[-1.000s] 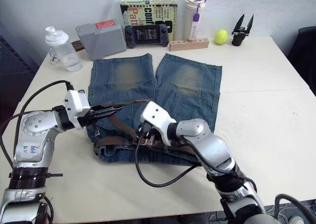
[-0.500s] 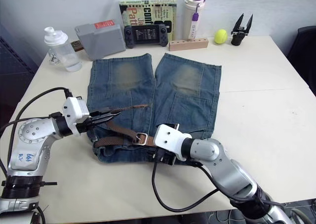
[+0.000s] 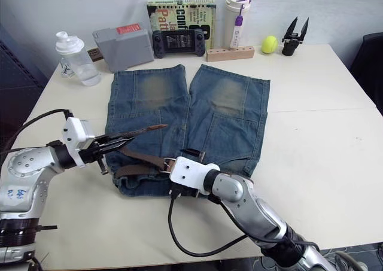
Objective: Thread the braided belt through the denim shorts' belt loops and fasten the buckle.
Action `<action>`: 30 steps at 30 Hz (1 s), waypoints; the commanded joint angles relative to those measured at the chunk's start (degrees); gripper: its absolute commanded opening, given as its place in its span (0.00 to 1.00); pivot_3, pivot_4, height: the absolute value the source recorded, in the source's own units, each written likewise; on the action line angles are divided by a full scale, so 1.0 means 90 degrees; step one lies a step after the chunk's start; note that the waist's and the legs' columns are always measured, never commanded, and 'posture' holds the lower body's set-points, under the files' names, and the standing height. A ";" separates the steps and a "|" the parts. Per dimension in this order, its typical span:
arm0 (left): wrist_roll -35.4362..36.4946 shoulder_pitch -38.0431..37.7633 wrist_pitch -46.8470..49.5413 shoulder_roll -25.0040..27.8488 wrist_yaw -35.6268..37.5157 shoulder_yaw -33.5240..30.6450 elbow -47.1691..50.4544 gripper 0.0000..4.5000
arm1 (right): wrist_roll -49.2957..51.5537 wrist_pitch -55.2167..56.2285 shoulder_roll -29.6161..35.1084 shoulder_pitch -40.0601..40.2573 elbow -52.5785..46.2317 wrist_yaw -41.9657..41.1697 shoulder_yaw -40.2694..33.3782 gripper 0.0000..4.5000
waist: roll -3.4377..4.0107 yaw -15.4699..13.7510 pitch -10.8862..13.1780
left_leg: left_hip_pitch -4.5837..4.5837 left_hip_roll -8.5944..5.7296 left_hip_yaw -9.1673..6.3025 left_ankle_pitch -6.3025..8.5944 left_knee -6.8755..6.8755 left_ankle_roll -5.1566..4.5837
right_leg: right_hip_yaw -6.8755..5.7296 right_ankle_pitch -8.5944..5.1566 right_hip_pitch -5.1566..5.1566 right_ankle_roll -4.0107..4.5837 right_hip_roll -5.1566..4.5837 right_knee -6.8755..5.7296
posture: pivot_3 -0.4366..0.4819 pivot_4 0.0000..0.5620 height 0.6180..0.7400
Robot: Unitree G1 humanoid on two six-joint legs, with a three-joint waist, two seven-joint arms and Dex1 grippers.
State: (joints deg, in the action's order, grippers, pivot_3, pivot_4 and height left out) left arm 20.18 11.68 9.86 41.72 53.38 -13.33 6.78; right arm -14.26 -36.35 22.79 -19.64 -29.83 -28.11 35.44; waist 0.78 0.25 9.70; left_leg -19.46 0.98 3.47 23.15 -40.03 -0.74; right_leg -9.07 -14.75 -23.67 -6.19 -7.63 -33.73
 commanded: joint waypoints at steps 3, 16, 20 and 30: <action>0.0213 -0.0074 0.0182 0.0257 0.0070 -0.0196 0.0357 0.00 | -0.0619 -0.0443 -0.0318 0.0265 -0.0309 0.0506 -0.0060 0.99 | -0.0001 -0.0008 0.0000 | -0.0001 0.0001 -0.0001 0.0000 -0.0002 0.0001 | 0.0000 0.0000 0.0001 0.0001 0.0001 -0.0001 | 0.48 0.27 0.88; 0.0226 0.0149 0.0357 0.0319 0.0159 0.0077 0.0273 0.00 | -0.1455 -0.0897 -0.0489 0.0640 -0.0826 0.0835 0.0040 0.51 | 0.0000 -0.0003 0.0000 | 0.0000 -0.0001 0.0002 0.0000 -0.0001 0.0002 | 0.0003 -0.0001 0.0000 0.0001 0.0002 -0.0001 | 0.48 0.27 0.88; 0.0208 0.0227 0.0354 0.0319 0.0159 0.0149 0.0280 0.00 | -0.1598 -0.0882 -0.0527 0.0679 -0.0864 0.0852 0.0058 0.25 | 0.0000 -0.0004 0.0001 | 0.0000 0.0000 0.0002 0.0000 0.0001 0.0002 | 0.0002 -0.0002 0.0000 0.0002 0.0003 -0.0001 | 0.48 0.27 0.88; -0.0446 0.0421 -0.0361 0.0689 0.0539 0.0575 0.0178 0.00 | -0.1812 -0.0679 -0.0516 0.0533 -0.0837 0.0764 0.0024 0.04 | 0.0000 -0.0005 0.0001 | 0.0000 0.0000 0.0003 0.0000 0.0000 0.0003 | 0.0003 -0.0002 0.0000 0.0002 0.0006 -0.0001 | 0.48 0.27 0.88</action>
State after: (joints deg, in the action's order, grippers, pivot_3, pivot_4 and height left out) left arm 19.77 14.19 12.43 44.69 55.26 -9.78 8.21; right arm -28.79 -44.29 18.16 -13.58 -35.10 -21.46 36.20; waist 0.78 0.21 9.71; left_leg -19.46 0.98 3.49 23.16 -40.03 -0.72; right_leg -9.05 -14.77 -23.67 -6.17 -7.58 -33.73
